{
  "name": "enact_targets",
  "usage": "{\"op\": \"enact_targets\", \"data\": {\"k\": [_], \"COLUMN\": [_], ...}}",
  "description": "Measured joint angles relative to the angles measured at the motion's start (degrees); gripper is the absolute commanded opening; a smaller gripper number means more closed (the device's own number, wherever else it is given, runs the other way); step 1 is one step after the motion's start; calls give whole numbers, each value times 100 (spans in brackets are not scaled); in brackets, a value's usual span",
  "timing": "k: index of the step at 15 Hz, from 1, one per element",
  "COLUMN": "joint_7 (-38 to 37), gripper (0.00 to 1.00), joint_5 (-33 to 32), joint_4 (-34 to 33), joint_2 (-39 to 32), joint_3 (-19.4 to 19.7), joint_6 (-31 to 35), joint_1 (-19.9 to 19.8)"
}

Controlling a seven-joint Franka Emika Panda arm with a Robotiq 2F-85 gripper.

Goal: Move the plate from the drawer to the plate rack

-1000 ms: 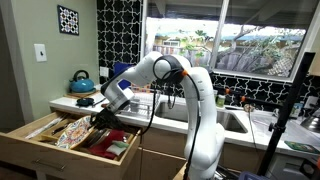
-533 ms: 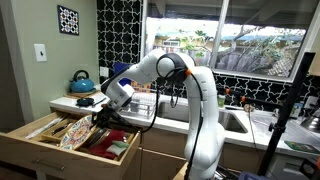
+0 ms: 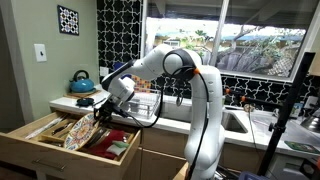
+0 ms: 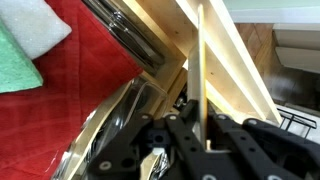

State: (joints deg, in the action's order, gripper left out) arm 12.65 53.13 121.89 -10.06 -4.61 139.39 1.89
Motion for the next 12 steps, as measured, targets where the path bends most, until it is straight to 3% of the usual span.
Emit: {"op": "enact_targets", "data": {"k": [6,9,12], "joint_7": [-1060,-1229,-1235], "gripper": [2,2,2], "joint_5": [-1987,-2884,-3488], "joint_4": [12,-53,-80], "joint_2": [481,672,669], "joint_3": [63,73,82], "joint_6": [-524,-1115,-1277], "joint_1": [3,2,0]}}
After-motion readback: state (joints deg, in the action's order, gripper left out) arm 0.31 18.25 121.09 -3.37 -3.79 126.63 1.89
